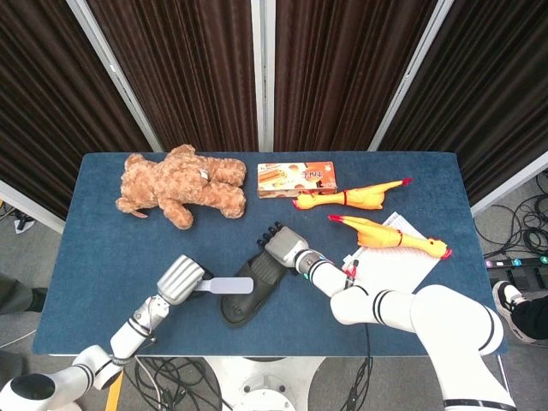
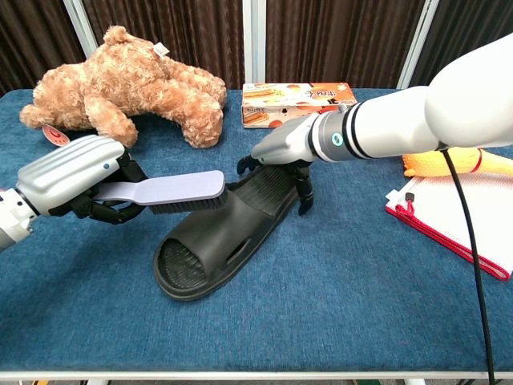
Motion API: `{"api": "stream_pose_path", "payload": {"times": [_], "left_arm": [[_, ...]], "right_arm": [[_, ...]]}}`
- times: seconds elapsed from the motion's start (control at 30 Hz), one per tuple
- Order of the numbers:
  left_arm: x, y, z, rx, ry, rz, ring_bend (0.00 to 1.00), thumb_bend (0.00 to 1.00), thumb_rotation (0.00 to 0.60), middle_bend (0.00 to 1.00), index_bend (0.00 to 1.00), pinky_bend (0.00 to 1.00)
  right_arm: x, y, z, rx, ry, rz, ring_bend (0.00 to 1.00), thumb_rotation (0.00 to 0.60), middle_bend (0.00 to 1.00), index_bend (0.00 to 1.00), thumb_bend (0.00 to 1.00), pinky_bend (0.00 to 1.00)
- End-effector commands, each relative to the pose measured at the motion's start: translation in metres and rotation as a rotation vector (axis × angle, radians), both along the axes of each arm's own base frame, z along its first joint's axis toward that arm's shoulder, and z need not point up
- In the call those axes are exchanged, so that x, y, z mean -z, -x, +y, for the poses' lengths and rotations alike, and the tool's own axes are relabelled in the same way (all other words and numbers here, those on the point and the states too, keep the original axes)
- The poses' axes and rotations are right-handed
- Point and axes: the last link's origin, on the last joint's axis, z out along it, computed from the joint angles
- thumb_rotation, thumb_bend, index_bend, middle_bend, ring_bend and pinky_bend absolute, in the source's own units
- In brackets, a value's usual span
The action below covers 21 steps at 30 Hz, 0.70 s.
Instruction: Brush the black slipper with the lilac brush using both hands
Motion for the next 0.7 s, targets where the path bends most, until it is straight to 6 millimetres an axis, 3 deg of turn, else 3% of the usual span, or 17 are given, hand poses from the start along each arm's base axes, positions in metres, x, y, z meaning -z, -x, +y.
{"api": "stream_pose_path", "payload": {"times": [0.03,0.13,0.2,0.57,0.7], "left_arm": [[0.000,-0.001,-0.002,0.011,-0.004,-0.013,0.98,0.54,0.600,1.00,1.00,1.00],[0.001,-0.001,-0.005,0.025,-0.001,-0.016,0.98,0.54,0.600,1.00,1.00,1.00],[0.002,-0.001,-0.006,0.036,-0.003,-0.015,0.98,0.54,0.600,1.00,1.00,1.00],[0.015,-0.001,0.018,-0.018,-0.018,0.013,0.97,0.54,0.600,1.00,1.00,1.00],[0.022,0.002,0.017,-0.011,0.002,0.045,0.97,0.54,0.600,1.00,1.00,1.00]], "right_arm": [[0.002,-0.003,0.000,-0.027,0.024,-0.012,0.09,0.600,0.26,0.35,0.08,0.13],[0.001,-0.002,0.000,-0.029,0.031,-0.019,0.20,0.600,0.37,0.52,0.11,0.24],[-0.001,-0.001,0.000,-0.026,0.038,-0.029,0.23,0.600,0.41,0.58,0.12,0.29],[-0.013,0.003,0.000,-0.002,0.056,-0.075,0.26,0.600,0.44,0.60,0.12,0.33],[-0.014,0.005,0.000,0.003,0.057,-0.077,0.26,0.600,0.44,0.60,0.13,0.33]]}}
